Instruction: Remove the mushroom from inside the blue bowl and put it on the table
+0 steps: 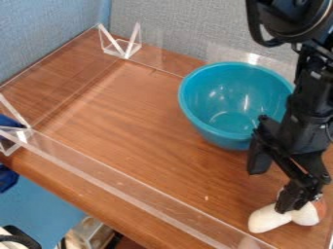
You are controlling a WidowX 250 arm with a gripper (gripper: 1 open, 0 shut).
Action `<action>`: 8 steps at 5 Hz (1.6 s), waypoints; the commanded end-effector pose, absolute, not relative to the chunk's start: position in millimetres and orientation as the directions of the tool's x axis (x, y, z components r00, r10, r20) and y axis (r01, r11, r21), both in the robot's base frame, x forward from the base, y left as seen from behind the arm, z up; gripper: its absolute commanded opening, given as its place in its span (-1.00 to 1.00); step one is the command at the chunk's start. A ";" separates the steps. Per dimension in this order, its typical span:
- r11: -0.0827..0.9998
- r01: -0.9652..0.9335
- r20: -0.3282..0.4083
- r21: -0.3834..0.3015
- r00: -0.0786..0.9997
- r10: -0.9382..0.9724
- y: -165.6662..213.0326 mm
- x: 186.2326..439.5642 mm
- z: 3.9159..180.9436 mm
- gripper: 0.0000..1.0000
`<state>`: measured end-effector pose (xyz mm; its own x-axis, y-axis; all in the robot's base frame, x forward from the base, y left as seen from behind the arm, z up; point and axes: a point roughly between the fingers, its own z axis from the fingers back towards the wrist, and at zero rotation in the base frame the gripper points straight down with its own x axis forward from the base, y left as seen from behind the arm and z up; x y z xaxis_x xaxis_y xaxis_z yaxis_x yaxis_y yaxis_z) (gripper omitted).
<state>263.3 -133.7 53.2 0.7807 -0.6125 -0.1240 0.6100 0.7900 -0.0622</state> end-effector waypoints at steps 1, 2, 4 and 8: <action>0.806 0.590 -0.091 -0.054 0.800 -0.592 -130.2 273.7 58.2 1.00; 0.809 0.585 -0.096 -0.055 0.803 -0.588 -129.3 274.8 55.2 1.00; 0.812 0.583 -0.063 -0.016 0.810 -0.583 -125.8 273.3 77.3 1.00; 0.837 0.544 0.057 0.063 0.835 -0.547 -102.7 274.0 115.8 1.00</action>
<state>271.5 -103.6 99.9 0.8323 -0.5543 0.0011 0.5535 0.8312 0.0529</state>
